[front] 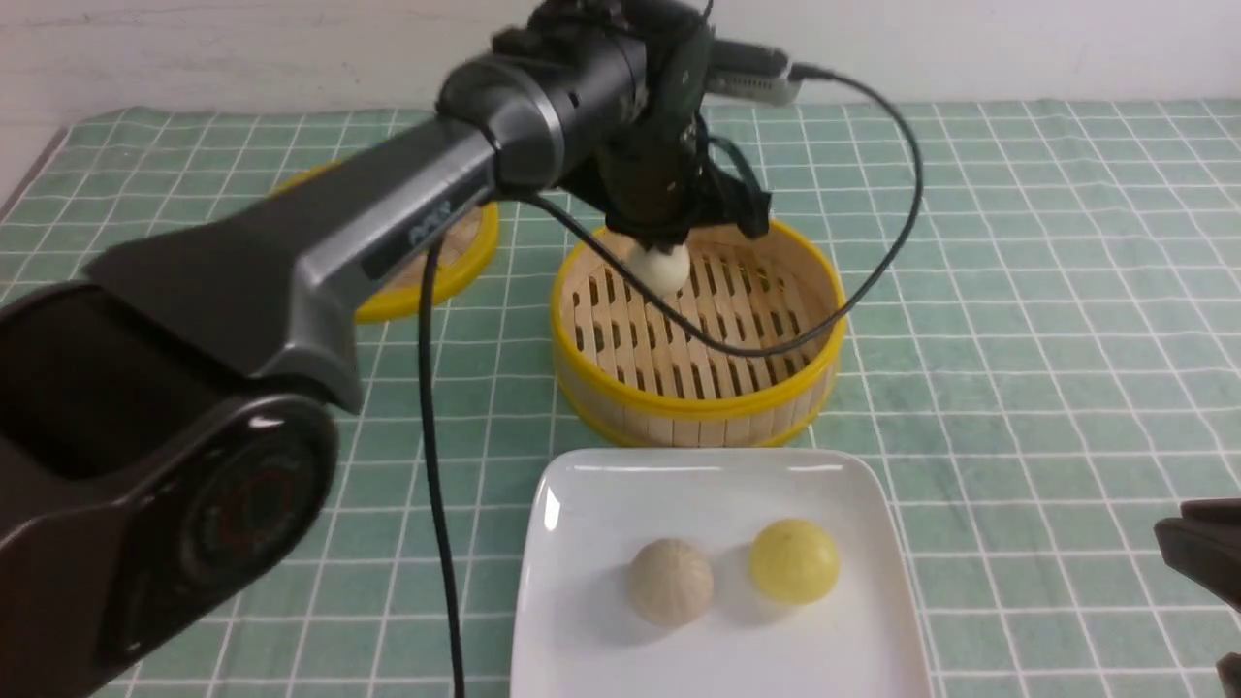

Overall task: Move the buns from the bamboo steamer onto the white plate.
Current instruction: 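Carry the bun from the bamboo steamer to the plate with the left gripper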

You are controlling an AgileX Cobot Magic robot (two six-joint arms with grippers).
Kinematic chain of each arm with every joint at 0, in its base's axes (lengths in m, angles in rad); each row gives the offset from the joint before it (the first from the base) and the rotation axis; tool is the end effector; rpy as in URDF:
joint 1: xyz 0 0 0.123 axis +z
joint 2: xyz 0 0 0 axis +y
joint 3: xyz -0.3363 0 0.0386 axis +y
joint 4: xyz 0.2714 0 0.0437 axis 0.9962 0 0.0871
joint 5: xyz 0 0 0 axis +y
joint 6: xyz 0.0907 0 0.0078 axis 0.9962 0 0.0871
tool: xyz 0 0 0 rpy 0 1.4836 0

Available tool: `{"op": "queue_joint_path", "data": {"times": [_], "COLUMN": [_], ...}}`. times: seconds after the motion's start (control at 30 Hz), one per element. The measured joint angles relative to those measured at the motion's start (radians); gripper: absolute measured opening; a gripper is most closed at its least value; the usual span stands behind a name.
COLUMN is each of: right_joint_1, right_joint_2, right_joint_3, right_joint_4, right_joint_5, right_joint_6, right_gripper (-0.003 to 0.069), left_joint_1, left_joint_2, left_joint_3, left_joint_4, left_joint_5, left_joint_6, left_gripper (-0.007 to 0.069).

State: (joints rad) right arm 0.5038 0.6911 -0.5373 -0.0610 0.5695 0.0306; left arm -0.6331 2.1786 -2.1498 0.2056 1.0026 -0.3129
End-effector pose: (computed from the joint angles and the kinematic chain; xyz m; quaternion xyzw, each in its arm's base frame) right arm 0.1009 0.0522 0.3146 -0.2243 0.8639 0.0936 0.4413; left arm 0.4523 -0.3124 0.3407 0.1764 0.9301 -0.0513 0.3181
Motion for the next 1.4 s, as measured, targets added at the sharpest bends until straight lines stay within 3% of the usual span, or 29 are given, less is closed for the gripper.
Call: {"op": "queue_joint_path", "data": {"times": [0.33, 0.63, 0.8, 1.03, 1.17, 1.27, 1.4], "right_joint_1": [0.000, 0.000, 0.000, 0.000, 0.000, 0.000, 0.000], "right_joint_2": [0.000, 0.000, 0.000, 0.000, 0.000, 0.000, 0.000], "right_joint_3": [0.000, 0.000, 0.000, 0.000, 0.000, 0.000, 0.000], "right_joint_4": [0.000, 0.000, 0.000, 0.000, 0.000, 0.000, 0.000], "right_joint_5": [0.001, 0.001, 0.001, 0.001, 0.001, 0.001, 0.001], "right_joint_6": [0.000, 0.000, 0.000, 0.000, 0.000, 0.000, 0.000], "right_gripper": [0.0145, 0.0153, 0.0156, 0.0160, 0.0163, 0.0169, 0.0173], "left_joint_1": [-0.017, -0.028, -0.086, -0.090, -0.105, -0.176, -0.289], "left_joint_2": [-0.364, -0.486, -0.453, -0.442, -0.447, -0.456, -0.455], "left_joint_3": [0.030, 0.521, 0.809, 0.841, 0.860, 0.893, 0.905], "left_joint_4": [0.000, -0.292, -0.349, -0.388, -0.420, -0.413, -0.413], "left_joint_5": [0.239, 0.220, -0.048, -0.151, -0.010, 0.063, 0.002], "left_joint_6": [0.116, 0.143, 0.162, 0.146, 0.142, 0.139, 0.139], "left_gripper": [0.0028, 0.0030, 0.0031, 0.0033, 0.0035, 0.0036, 0.0040]}}
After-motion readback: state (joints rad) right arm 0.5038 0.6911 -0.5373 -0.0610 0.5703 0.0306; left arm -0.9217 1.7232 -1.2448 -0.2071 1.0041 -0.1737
